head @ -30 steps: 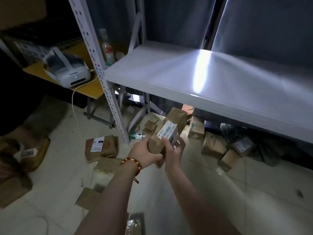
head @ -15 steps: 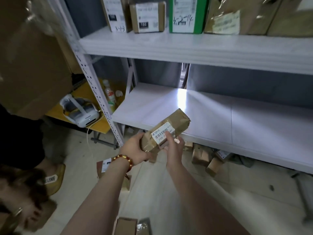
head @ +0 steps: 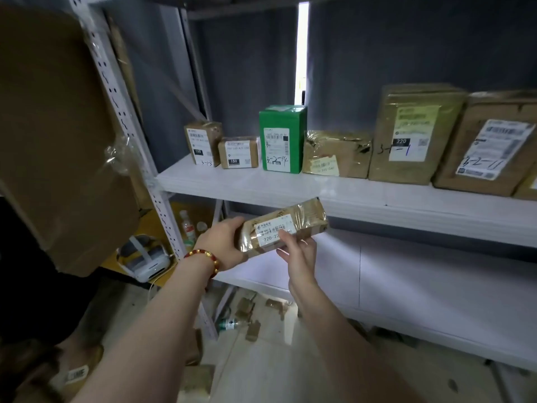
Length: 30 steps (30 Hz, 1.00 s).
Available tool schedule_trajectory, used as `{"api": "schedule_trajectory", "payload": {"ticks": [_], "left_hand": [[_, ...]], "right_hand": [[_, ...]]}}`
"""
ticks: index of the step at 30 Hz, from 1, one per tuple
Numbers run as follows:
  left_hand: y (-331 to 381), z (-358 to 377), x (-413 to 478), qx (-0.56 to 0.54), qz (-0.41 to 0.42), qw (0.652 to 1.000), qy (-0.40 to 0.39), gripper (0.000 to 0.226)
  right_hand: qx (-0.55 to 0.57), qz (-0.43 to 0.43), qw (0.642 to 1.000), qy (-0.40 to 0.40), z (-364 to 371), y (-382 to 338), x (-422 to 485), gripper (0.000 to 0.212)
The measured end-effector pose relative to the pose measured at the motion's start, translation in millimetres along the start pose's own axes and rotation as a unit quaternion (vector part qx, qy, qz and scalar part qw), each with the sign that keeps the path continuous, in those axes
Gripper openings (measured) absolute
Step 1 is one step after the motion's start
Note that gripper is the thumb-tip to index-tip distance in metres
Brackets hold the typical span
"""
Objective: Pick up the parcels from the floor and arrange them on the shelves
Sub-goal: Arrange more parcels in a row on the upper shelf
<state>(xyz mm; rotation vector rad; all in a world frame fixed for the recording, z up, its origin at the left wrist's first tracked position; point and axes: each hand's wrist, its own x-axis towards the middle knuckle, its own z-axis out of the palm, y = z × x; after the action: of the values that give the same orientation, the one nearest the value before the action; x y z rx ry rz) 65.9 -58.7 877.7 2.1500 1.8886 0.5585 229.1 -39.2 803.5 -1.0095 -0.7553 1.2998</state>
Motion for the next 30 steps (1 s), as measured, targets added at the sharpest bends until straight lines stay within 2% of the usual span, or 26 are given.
{"api": "schedule_trajectory", "payload": {"ticks": [5,9,11,14,21,23,27,30], "left_hand": [[47,-36,18,0.007,0.028,0.999,0.03,0.058],[88,-55,31,0.022,0.038,0.998,0.041,0.055],[108,-61,40,0.035,0.043,0.997,0.045,0.053],[136,-66,52,0.052,0.056,0.995,0.063,0.049],[181,-62,80,0.068,0.103,0.987,0.101,0.048],[187,-60,87,0.07,0.117,0.985,0.105,0.046],[187,-58,99,0.093,0.137,0.981,0.103,0.046],[179,-61,108,0.118,0.153,0.976,0.099,0.045]], "right_hand": [[-0.001,-0.068,0.997,-0.019,-3,-68,13,0.078],[0.009,-0.087,0.995,-0.041,-21,-113,20,0.062],[0.006,-0.09,0.995,-0.043,-29,-130,25,0.062],[0.017,-0.082,0.996,-0.024,-44,-156,34,0.08],[0.041,-0.11,0.992,0.043,-84,-201,56,0.067],[0.056,-0.115,0.99,0.056,-87,-205,60,0.075],[0.076,-0.121,0.987,0.071,-93,-204,64,0.103],[0.049,-0.124,0.989,0.06,-97,-196,69,0.109]]}}
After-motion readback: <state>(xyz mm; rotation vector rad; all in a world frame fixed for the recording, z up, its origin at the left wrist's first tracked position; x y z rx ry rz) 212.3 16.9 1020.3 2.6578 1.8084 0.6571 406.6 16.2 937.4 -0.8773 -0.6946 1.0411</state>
